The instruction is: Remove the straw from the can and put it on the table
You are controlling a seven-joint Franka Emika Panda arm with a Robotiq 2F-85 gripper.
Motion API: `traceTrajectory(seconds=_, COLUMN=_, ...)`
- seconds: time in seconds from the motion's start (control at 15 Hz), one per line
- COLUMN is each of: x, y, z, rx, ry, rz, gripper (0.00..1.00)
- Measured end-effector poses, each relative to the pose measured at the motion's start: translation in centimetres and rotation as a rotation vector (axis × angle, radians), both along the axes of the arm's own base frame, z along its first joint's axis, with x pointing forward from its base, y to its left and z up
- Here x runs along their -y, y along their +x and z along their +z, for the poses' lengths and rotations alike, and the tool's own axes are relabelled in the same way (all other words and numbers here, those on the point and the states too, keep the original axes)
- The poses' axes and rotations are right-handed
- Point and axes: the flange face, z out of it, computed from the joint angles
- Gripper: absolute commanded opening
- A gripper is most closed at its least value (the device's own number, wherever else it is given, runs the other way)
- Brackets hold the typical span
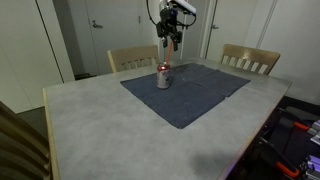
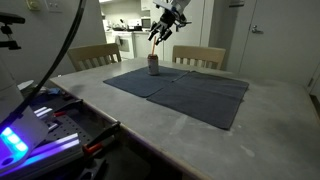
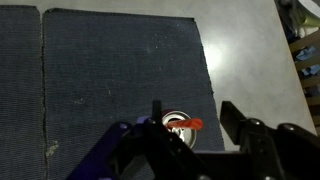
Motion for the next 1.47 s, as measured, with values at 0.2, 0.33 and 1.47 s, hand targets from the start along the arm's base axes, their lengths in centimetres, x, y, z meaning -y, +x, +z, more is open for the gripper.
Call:
traceTrajectory(seconds=0.2, x=-0.1, y=-0.1, z=0.0, rx=-0.008, ry=0.001, rz=0.001, gripper=0.31)
traceTrajectory(seconds=0.33, x=-0.2, y=-0.1, z=-0.1, rx=-0.016, ry=0.002, rz=0.003, gripper=0.35)
traceTrajectory(seconds=1.47, x=-0.2, y=-0.1, z=0.5, rx=-0.033, ry=-0.006, rz=-0.007, gripper=0.02)
